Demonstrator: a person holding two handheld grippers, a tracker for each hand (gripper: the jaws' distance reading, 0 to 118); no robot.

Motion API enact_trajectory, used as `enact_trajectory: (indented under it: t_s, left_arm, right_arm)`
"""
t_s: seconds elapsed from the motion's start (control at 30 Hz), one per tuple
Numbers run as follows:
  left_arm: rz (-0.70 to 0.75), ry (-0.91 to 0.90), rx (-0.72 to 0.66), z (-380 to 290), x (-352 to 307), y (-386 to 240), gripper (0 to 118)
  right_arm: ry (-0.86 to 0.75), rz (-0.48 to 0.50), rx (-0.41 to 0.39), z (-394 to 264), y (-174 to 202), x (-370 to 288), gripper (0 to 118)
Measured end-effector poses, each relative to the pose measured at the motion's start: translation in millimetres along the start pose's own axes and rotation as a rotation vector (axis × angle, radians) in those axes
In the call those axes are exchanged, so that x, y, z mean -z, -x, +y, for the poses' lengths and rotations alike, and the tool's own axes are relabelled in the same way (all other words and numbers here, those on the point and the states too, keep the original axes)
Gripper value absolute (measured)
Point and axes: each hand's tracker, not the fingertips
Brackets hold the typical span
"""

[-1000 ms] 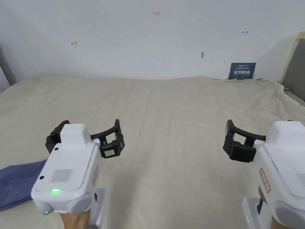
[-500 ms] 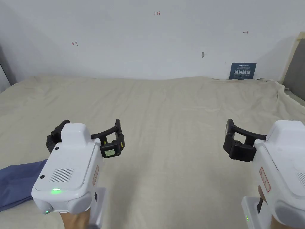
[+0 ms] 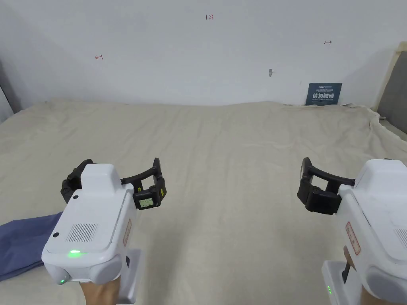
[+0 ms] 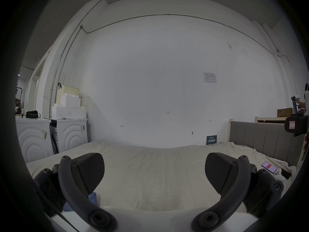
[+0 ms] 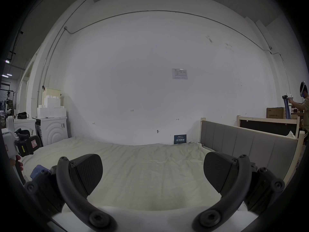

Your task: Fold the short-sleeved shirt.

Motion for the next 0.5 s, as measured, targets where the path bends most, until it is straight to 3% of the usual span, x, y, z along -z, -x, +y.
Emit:
enact_trajectory:
  t_s: [0.5]
  left_arm:
    - [-0.005, -0.001, -0.003, 0.3, -0.3, -0.5, 118]
  right_arm:
    - [-0.002, 0.0, -0.002, -3.4, -5.5, 2.8, 118]
